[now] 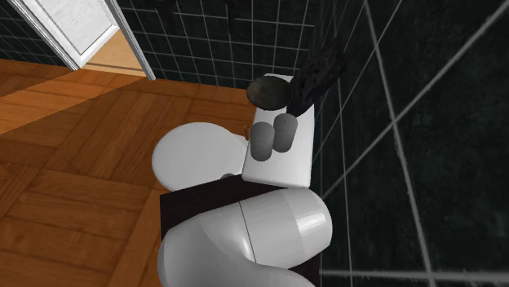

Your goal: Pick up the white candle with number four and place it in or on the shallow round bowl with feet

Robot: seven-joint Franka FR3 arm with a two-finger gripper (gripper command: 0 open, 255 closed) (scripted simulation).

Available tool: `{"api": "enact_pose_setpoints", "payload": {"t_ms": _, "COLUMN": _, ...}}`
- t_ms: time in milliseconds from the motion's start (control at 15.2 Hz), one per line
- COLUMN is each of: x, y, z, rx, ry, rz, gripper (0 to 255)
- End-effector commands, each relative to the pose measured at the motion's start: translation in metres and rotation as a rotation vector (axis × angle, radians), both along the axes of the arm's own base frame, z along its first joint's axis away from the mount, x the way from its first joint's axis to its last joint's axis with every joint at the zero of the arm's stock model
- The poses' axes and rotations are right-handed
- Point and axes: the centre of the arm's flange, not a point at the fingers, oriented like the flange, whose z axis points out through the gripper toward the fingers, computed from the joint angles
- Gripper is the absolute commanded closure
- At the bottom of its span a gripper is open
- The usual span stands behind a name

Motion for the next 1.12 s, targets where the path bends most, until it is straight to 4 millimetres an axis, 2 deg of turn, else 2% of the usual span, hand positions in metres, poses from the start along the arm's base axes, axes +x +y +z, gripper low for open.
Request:
{"api": "enact_pose_setpoints", "payload": {"t_ms": 0, "x": 0.000, "y": 0.000, "z": 0.000, "rx": 0.000, "ry": 0.000, "rz": 0.000, "gripper": 0}}
{"api": "enact_pose_setpoints", "payload": {"t_ms": 528, "x": 0.004, "y": 0.002, "z": -0.103, "rx": -0.108, "ry": 0.059, "rz": 0.458, "gripper": 0}}
{"api": "enact_pose_setpoints", "payload": {"t_ms": 1056, "x": 0.003, "y": -0.006, "z": -0.206, "rx": -0.217, "ry": 0.118, "rz": 0.915, "gripper": 0}}
